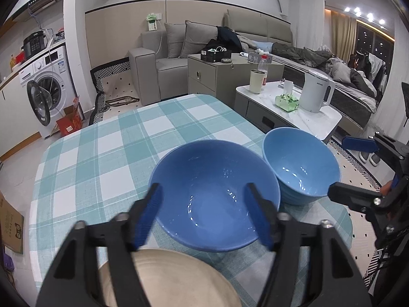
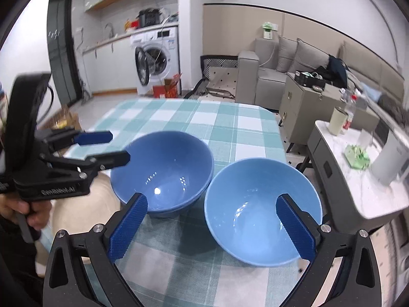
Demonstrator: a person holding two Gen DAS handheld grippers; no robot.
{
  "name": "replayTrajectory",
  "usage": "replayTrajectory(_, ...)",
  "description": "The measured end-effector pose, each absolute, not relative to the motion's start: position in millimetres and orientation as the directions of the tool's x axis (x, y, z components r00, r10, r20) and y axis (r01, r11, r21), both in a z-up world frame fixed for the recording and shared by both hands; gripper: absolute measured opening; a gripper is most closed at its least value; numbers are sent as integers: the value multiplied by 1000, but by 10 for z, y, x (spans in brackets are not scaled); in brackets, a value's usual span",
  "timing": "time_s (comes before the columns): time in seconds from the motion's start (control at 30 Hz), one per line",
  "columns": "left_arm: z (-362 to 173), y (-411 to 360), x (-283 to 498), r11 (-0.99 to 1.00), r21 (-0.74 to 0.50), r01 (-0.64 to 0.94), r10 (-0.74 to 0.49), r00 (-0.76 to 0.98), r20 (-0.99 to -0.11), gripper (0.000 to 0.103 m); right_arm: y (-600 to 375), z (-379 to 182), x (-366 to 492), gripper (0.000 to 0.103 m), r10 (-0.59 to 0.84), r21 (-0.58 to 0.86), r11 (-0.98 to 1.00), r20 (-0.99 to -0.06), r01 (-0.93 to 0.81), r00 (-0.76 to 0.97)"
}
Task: Organize plates and bowls
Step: 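Withdraw both open tools and move toward the light blue bowl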
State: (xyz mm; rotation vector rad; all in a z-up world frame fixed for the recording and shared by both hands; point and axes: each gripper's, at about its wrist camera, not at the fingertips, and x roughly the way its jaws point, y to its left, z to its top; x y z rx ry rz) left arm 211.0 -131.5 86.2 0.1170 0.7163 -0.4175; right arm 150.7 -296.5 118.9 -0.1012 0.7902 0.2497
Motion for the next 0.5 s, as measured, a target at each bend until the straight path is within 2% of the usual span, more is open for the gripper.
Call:
replayTrajectory(0.17, 947, -1425, 2080, 901, -43, 432, -358, 683, -636, 88, -3162, 1252, 1459, 102, 167, 44, 981, -694, -190, 700)
replayTrajectory(0.27, 981, -1491, 2090, 896, -45, 442, -368, 681, -633, 97, -3305, 1282, 1432, 102, 131, 50, 990, -680, -133, 721)
replayTrajectory(0.33, 999, -1537, 2099, 891, -49, 450, -377, 677, -632, 97, -3404, 1278, 1398, 102, 79, 33, 997, -675, -77, 734)
replayTrajectory(0.43, 1018, -1610, 2118, 882, -61, 467, -397, 666, -632, 97, -3590, 1262, 1382, 102, 89, 94, 995, -672, -34, 735)
replayTrajectory(0.5, 1011, -1652, 2150, 883, -63, 466, -395, 662, -637, 103, -3686, 1258, 1374, 102, 78, 104, 994, -671, -10, 737)
